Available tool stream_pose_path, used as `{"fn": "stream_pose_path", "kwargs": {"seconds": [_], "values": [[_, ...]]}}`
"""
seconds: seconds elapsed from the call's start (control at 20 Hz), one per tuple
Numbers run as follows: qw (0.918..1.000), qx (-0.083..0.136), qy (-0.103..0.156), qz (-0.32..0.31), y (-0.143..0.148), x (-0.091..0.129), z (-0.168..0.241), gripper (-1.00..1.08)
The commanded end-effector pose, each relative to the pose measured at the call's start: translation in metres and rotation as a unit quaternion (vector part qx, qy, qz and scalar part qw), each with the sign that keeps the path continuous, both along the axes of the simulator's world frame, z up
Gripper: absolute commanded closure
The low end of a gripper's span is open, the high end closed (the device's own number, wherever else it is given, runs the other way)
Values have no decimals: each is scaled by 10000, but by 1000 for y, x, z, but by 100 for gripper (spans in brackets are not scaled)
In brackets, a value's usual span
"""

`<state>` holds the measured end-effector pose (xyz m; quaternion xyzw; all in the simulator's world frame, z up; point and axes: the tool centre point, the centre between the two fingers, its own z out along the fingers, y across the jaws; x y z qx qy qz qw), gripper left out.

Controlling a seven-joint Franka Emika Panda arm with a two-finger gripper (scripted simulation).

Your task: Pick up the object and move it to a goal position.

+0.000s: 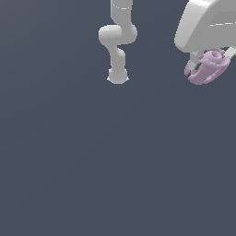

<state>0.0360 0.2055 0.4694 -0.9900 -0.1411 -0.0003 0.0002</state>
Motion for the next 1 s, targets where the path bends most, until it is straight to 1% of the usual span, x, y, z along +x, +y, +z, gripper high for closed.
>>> {"fn": "stream_pose_path", "kwargs": {"seconds": [0.0, 0.45, 0.95], "values": [[10000, 0, 1, -1, 2, 2, 8, 108], [10000, 0, 1, -1, 8, 9, 26, 108], [10000, -2, 3, -1, 10, 12, 32, 108]]}}
